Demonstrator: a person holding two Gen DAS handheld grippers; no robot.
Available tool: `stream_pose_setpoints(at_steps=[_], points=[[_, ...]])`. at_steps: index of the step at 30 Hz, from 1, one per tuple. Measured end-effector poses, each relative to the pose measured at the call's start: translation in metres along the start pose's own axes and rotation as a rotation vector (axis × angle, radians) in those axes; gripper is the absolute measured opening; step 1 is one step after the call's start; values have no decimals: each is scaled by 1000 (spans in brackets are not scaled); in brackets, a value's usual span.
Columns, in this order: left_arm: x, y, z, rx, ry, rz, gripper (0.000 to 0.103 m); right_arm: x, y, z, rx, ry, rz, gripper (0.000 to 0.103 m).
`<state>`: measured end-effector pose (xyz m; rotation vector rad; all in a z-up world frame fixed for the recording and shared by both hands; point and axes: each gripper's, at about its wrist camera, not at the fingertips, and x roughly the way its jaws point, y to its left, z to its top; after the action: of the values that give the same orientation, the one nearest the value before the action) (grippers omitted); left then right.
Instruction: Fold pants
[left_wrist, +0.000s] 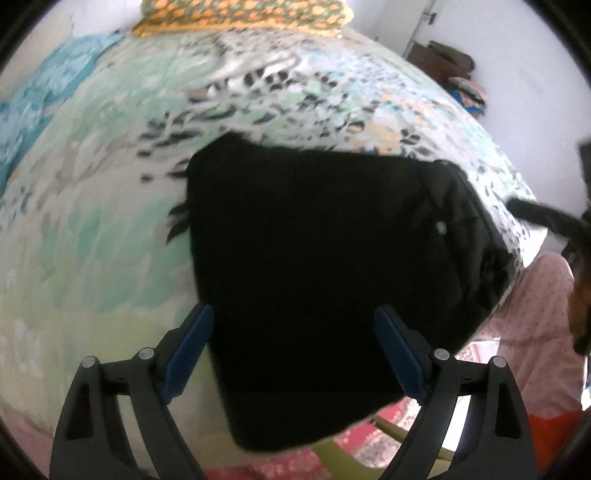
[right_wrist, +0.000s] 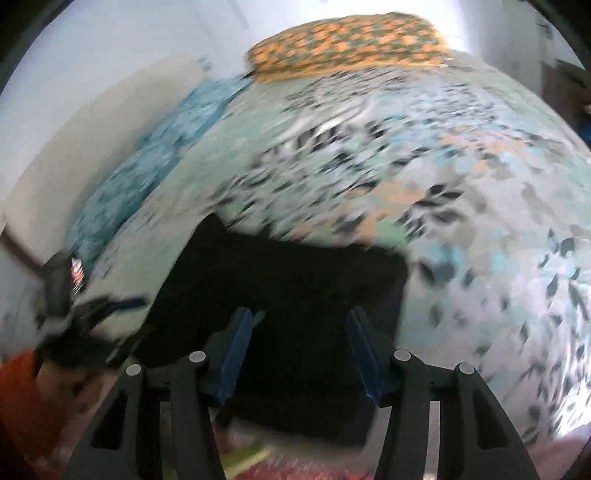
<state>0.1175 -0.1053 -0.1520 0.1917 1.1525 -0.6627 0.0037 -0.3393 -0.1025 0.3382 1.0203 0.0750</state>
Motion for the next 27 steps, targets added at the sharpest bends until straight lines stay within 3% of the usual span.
stream_pose_setpoints(at_steps=[2,4,7,10,13,21,22,23,25,27], points=[[7,1,-4,-13,34,8,91,14,7,-24,-16,110,-22,53],[14,0,-8,-18,66,36,92,28,3,-43,-5,165,-61,54],[15,3,-9,-52,100,43,91,19,4,-46,43,155,-63,54],[1,5,-9,-59,70,76,92,3,6,-42,65,131,-54,55],[-7,8,-9,-64,47,126,92,-3,9,-42,55,103,-81,64],[-4,17,-8,-69,57,189,92,-2,5,-41,85,62,-78,64],[-5,22,-7,-82,57,168,92,-4,2,-40,87,47,-73,66],[-5,28,-6,-101,54,139,92,-7,-5,-37,92,27,-63,74],[-4,50,-2,-185,33,17,93,-11,-22,-33,115,-13,-56,89],[5,79,2,-298,39,-155,94,-7,-46,-28,144,-14,-20,94]])
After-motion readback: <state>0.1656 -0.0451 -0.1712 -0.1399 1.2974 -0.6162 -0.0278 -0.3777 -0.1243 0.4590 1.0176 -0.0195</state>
